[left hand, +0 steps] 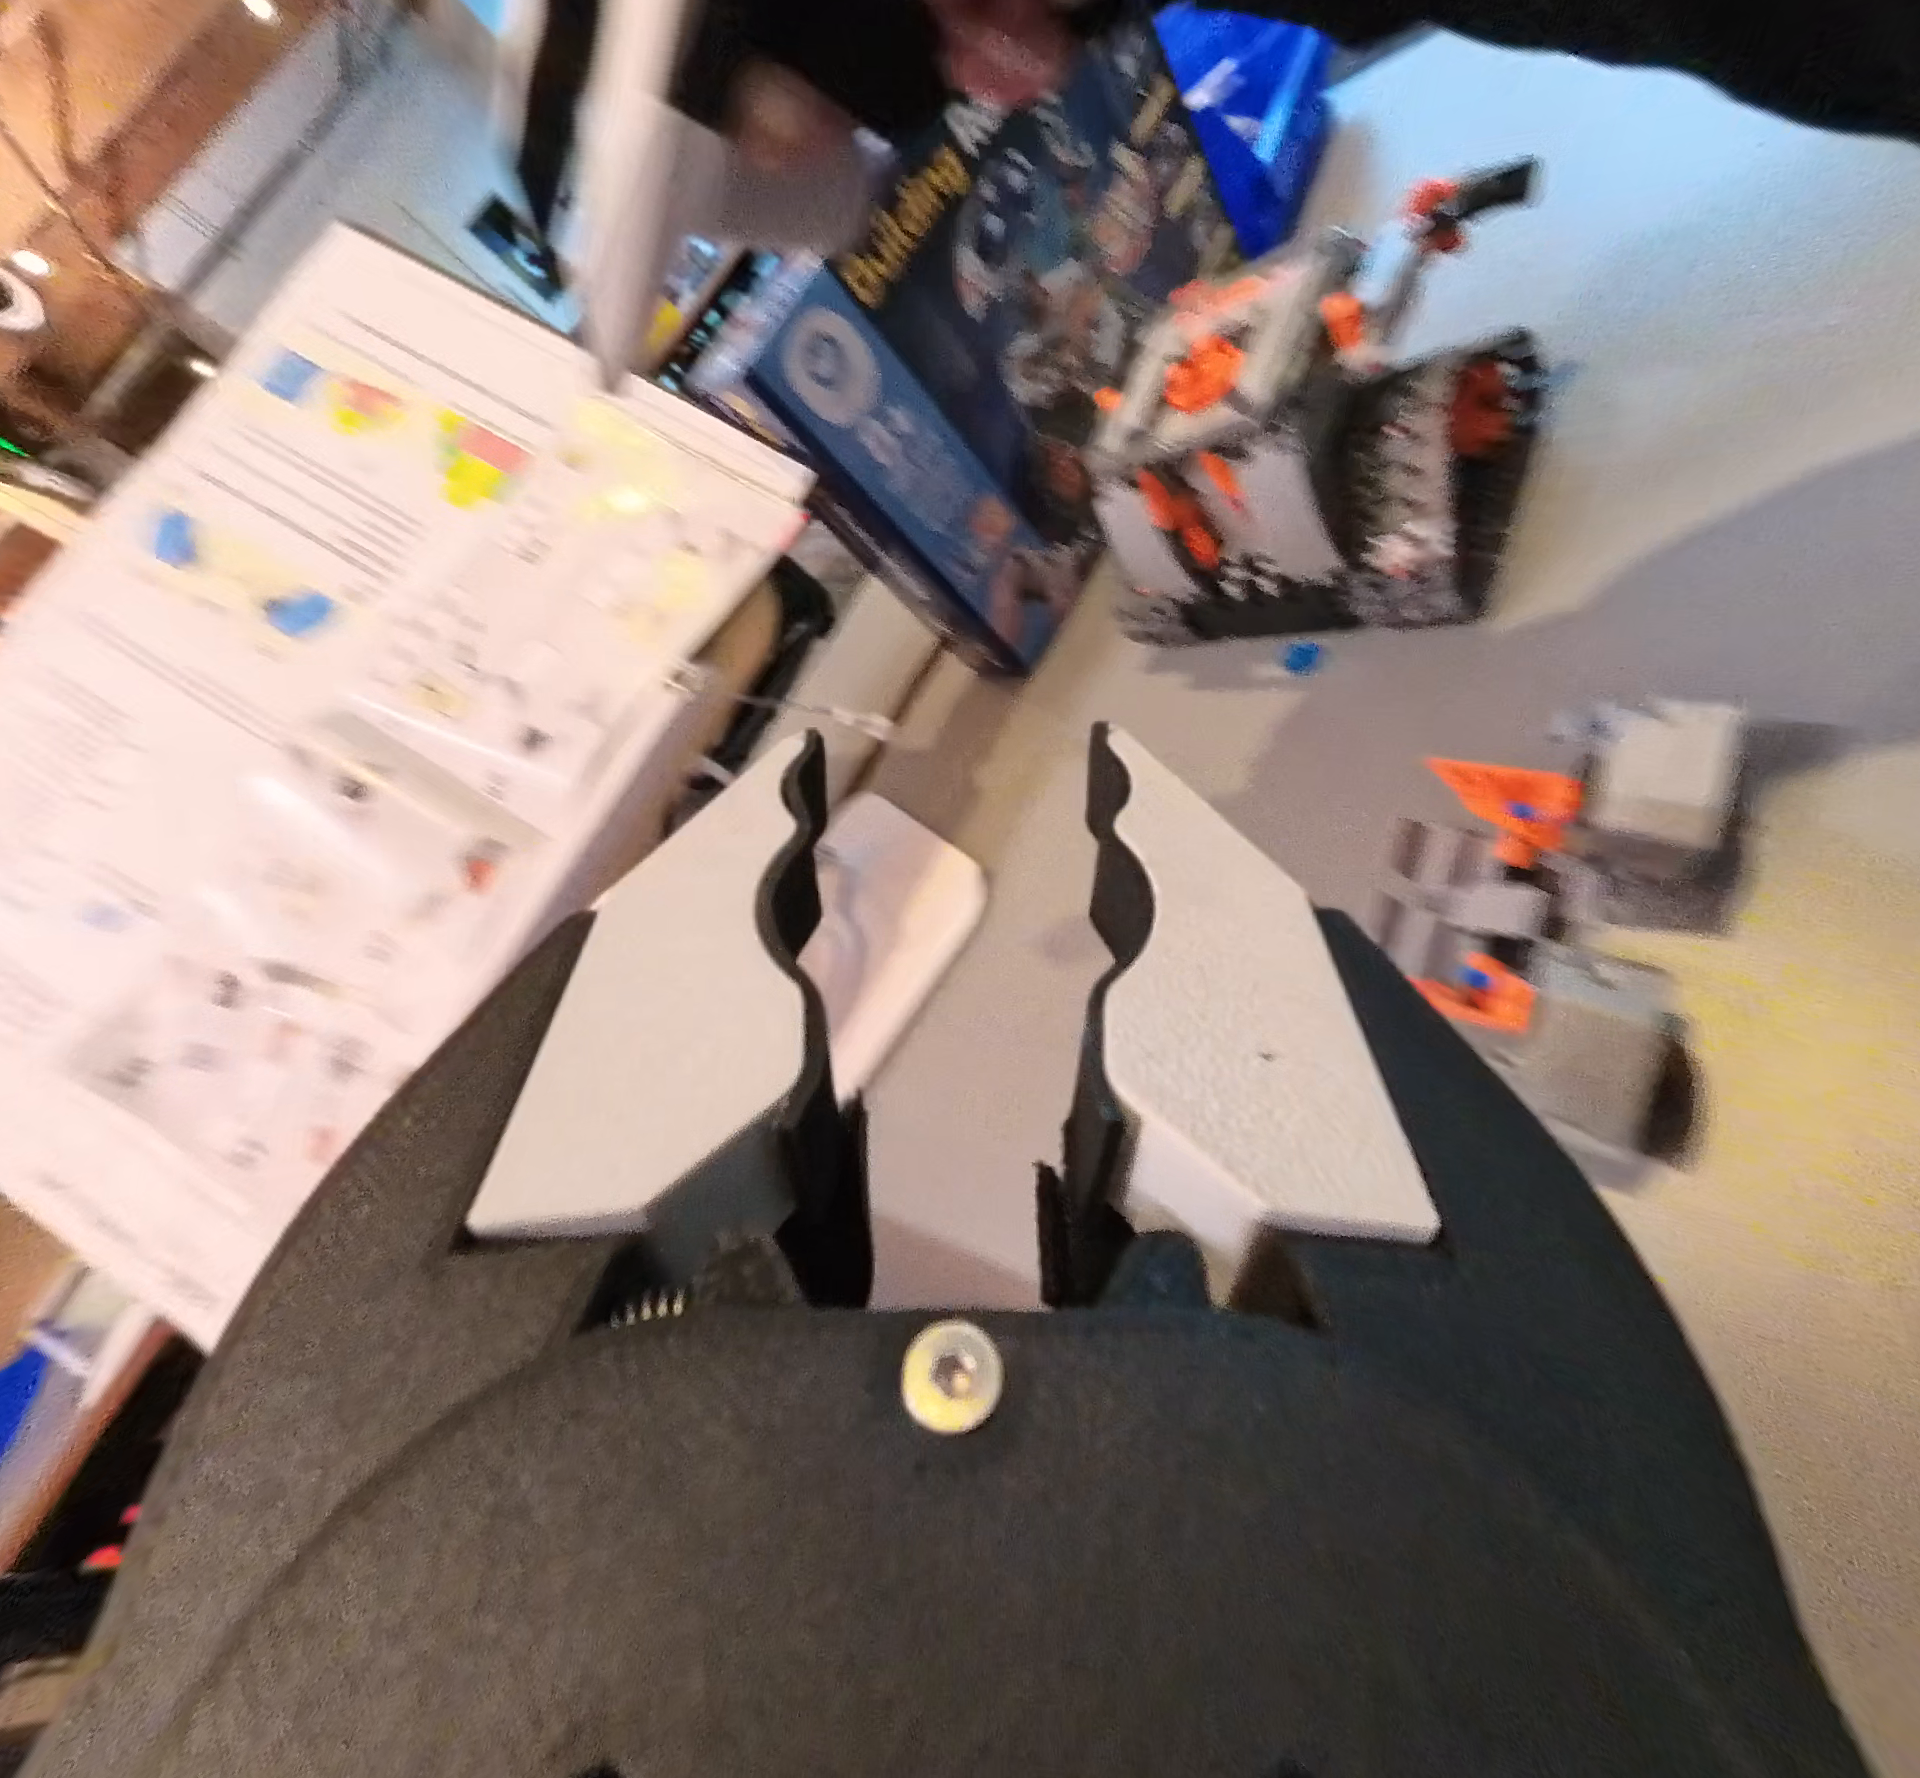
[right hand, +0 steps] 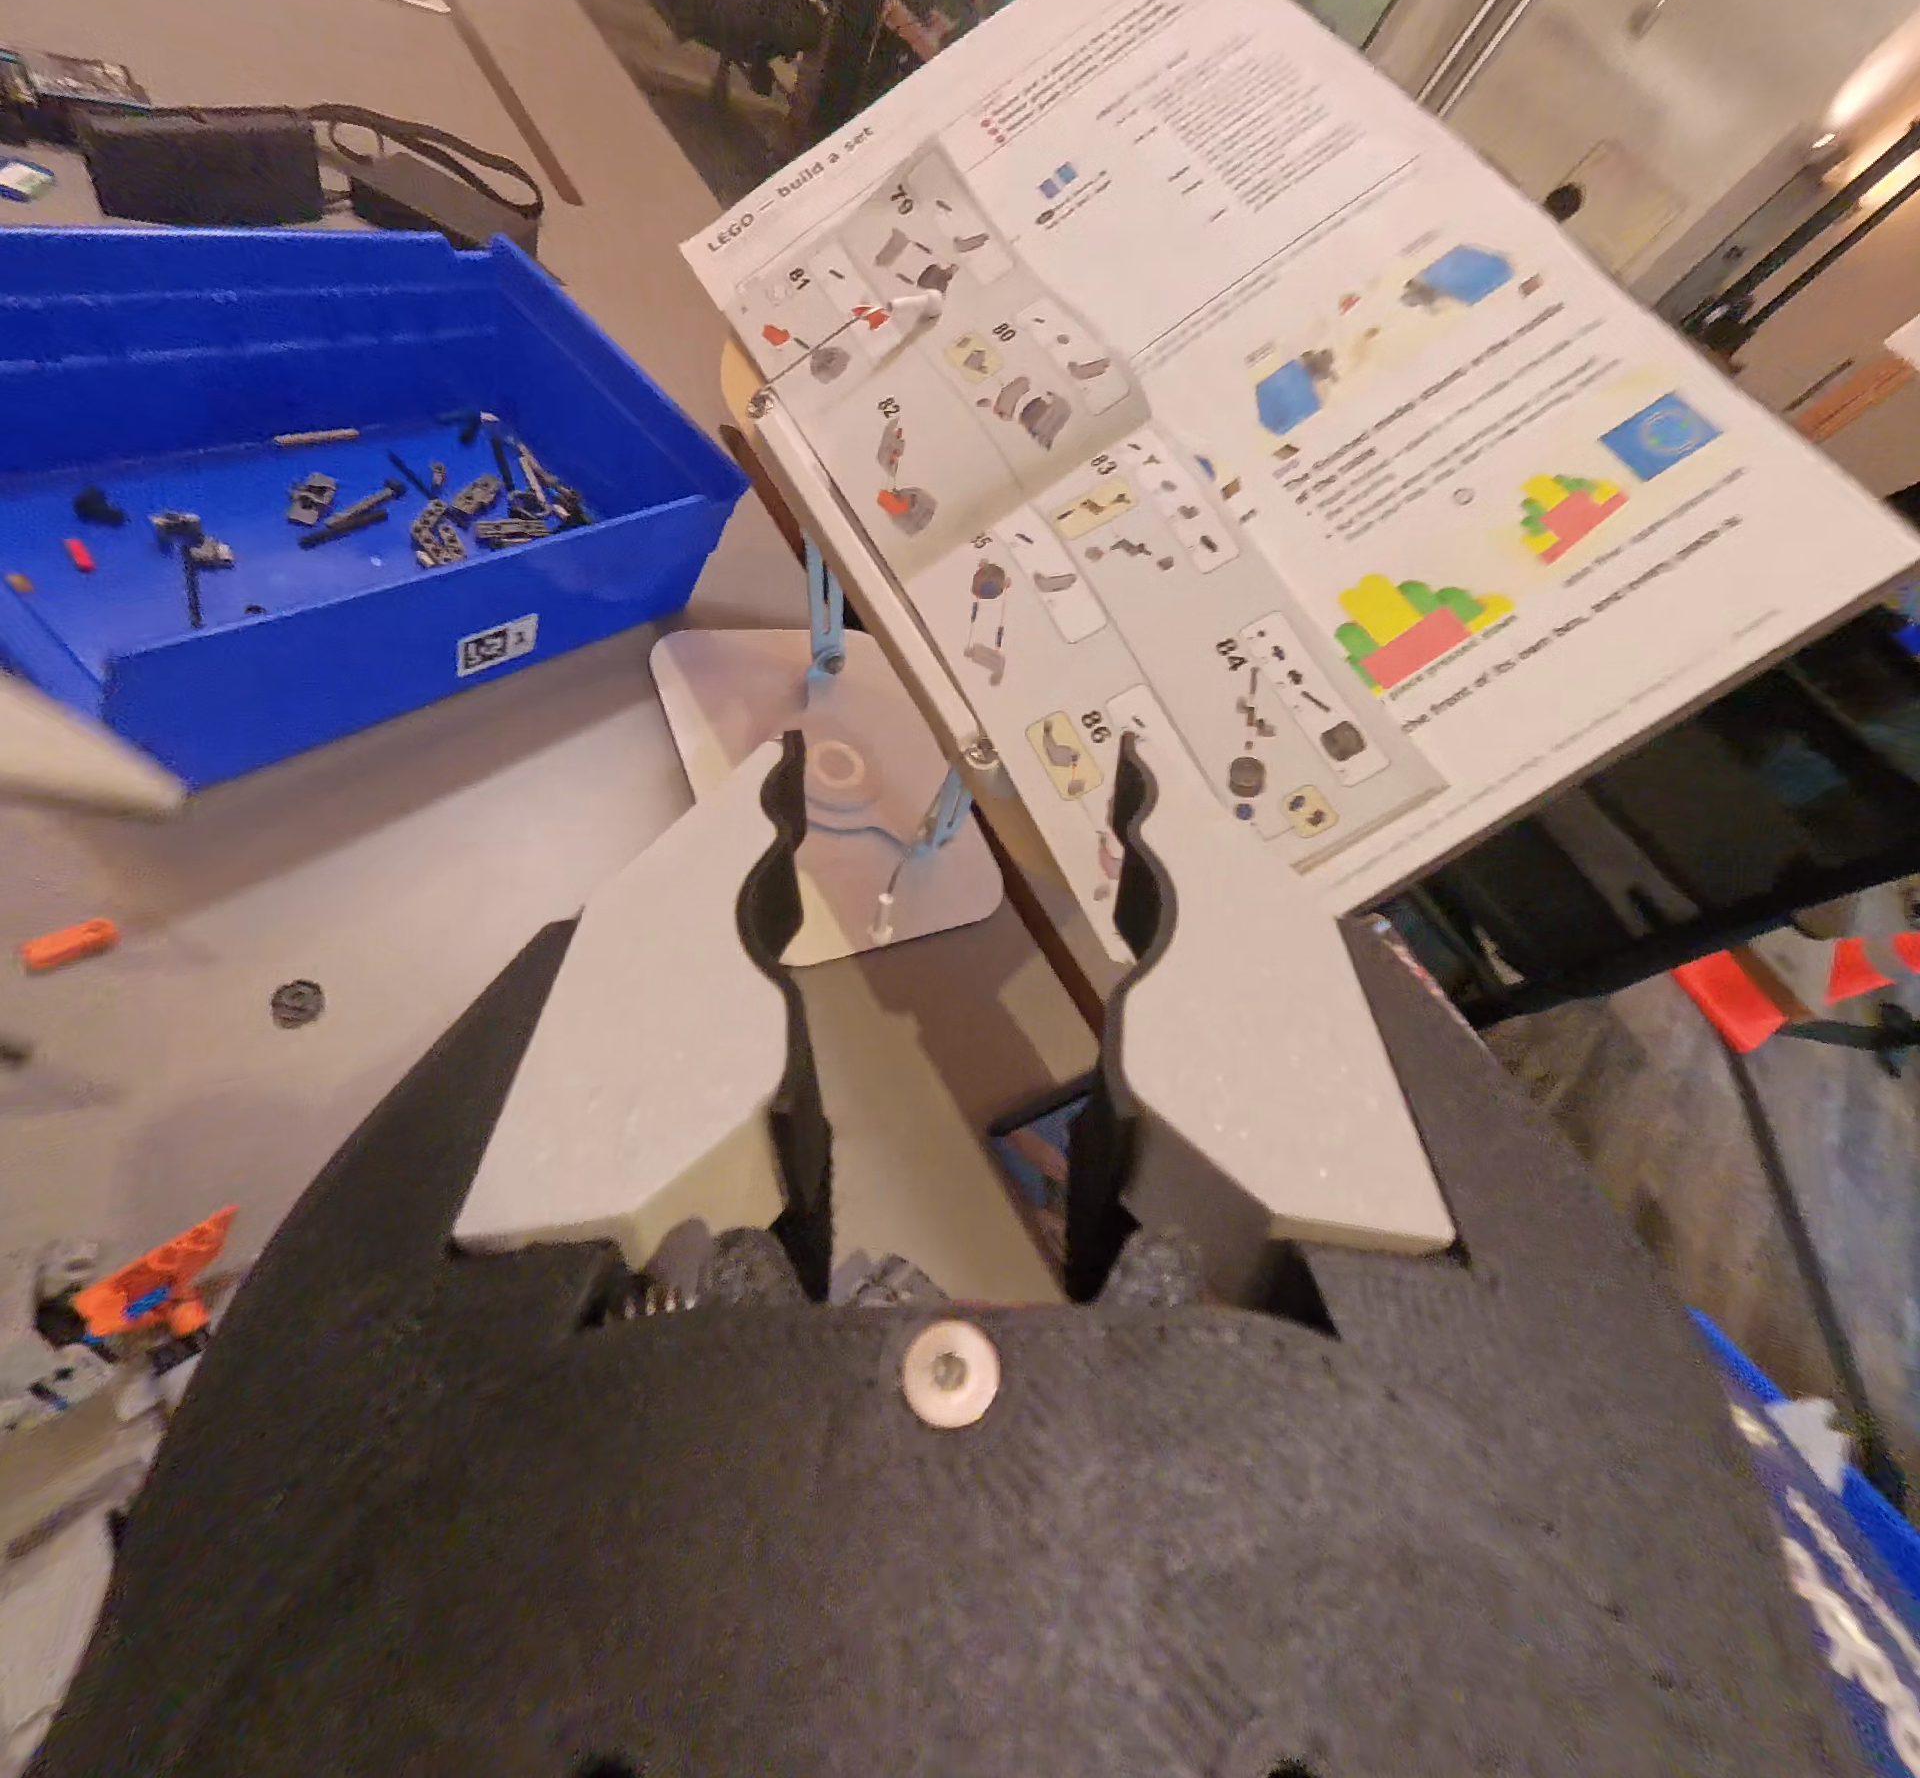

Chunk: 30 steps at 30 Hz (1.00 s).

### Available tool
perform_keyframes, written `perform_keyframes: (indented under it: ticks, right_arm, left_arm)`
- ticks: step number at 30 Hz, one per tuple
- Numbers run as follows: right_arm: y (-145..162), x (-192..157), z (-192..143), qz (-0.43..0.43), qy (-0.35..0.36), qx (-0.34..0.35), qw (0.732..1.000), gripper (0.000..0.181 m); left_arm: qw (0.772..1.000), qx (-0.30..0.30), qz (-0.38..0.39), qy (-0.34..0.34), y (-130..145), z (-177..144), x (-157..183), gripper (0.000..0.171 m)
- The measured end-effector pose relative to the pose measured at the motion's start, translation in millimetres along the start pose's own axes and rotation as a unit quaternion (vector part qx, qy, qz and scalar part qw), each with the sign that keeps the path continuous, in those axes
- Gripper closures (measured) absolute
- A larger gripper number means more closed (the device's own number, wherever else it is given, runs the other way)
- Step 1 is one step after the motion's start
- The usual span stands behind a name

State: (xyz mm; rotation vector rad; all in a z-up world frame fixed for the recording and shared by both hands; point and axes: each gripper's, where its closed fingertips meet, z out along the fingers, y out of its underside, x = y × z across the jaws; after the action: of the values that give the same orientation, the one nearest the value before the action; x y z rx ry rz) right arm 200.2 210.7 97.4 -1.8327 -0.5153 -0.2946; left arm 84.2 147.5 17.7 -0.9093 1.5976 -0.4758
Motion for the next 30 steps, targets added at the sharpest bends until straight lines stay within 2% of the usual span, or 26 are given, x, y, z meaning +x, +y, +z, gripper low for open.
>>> perform_keyframes:
  ticks: [3,5,9,13,18,23,27,30]
  right_arm:
    - [3,17,-16,-0.004,0.032,0.002,0.999,0.126]
    - [0,22,-26,0.01,0.027,0.021,0.999,0.128]
    - [-3,33,-37,0.01,0.035,0.037,0.999,0.128]
    - [-4,42,-44,0.02,0.037,0.051,0.998,0.129]
    - [5,49,-38,0.026,0.037,0.042,0.998,0.131]
    - [5,45,-35,0.026,0.029,0.043,0.998,0.132]
    - [5,45,-35,0.023,0.031,0.042,0.998,0.133]
    - [6,45,-34,0.024,0.03,0.04,0.998,0.133]
  left_arm:
    - [0.999,-0.006,0.04,-0.018,-24,32,-57,0.12]
    - [0.998,-0.005,0.061,0.008,-31,68,-75,0.122]
    - [0.994,-0.058,0.086,0.034,-10,144,-93,0.117]
    - [0.984,-0.121,0.125,0.035,24,189,-101,0.117]
    - [0.984,-0.14,0.104,0.046,48,205,-106,0.137]
    - [0.986,-0.13,0.097,0.051,51,206,-112,0.15]
    - [0.986,-0.114,0.106,0.065,48,207,-107,0.13]
    - [0.985,-0.118,0.114,0.062,51,210,-106,0.132]
